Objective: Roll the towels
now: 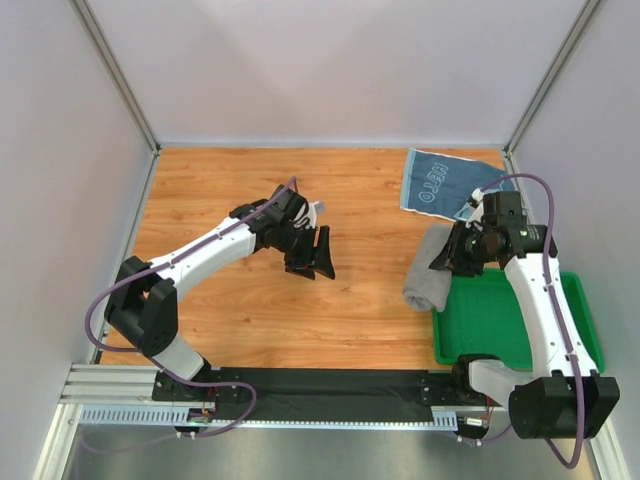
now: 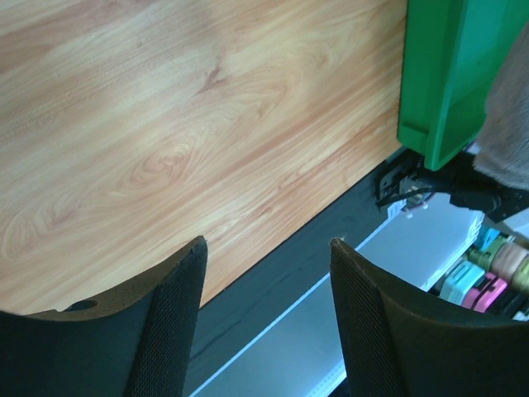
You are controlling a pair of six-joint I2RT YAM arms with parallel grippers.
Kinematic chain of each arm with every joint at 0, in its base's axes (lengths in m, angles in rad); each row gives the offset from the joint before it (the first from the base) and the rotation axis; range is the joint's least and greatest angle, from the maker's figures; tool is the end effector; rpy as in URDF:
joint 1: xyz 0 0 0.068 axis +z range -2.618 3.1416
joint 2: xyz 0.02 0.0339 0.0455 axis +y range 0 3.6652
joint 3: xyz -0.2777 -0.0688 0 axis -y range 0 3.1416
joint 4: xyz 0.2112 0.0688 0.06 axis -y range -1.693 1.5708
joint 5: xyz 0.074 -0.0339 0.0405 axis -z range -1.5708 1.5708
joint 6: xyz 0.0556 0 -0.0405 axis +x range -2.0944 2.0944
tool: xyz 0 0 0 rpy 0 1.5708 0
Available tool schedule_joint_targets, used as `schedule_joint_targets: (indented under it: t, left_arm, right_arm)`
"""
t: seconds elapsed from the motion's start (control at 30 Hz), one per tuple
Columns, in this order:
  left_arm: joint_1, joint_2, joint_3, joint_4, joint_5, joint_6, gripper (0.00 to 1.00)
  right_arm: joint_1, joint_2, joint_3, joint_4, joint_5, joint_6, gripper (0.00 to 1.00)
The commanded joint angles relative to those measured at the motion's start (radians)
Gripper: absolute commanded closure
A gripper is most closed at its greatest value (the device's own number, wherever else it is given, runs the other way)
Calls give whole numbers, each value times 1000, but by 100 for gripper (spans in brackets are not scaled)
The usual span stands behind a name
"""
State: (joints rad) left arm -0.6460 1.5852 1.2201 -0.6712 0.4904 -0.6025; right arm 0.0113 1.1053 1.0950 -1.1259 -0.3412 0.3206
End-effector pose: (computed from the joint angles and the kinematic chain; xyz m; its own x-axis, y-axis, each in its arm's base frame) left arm 0.2281 -0.2047 0.2659 -0.9757 0.1095 -0.1900 0.2060 0.7549 -0.6226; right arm 0.1602 0.0204 0.3048 -0.9085 0.2867 -0.3039 0.1420 0.8960 0.4207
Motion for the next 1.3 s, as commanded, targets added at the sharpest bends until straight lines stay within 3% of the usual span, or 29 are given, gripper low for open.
schedule_joint_targets:
  t: [0.0, 0.13, 0.27, 0.47, 0.53, 0.67, 0.8, 1.0, 1.27]
  left_arm:
    - [-1, -37, 6, -51, 13, 72, 33]
    - [-3, -79, -36, -67, 14, 121, 33]
    - [-1, -117, -85, -73, 2, 145, 33]
    - [-4, -105, -131, 60, 101, 100, 33]
    - [-33, -73, -107, 114, 93, 58, 32]
    - [-127, 41, 74, 95, 39, 30, 32]
    - [-217, 180, 240, 65, -21, -16, 31]
    - [-342, 433, 522, 10, -102, -63, 24]
    - [-451, 659, 787, -39, -298, -149, 19]
  right_arm:
    - [13, 19, 121, -123, 132, -31, 100]
    - [91, 158, 172, -239, 338, -23, 100]
    - [93, 172, 201, -244, 502, -12, 100]
    - [44, -17, 218, -65, 174, 40, 100]
    - [33, -84, 246, -35, 223, 86, 100]
    - [32, -209, 322, 20, 340, 216, 100]
    - [32, -341, 313, 228, 274, 288, 100]
    - [33, -453, 287, 330, 217, 383, 100]
    - [33, -492, 347, 241, 226, 316, 100]
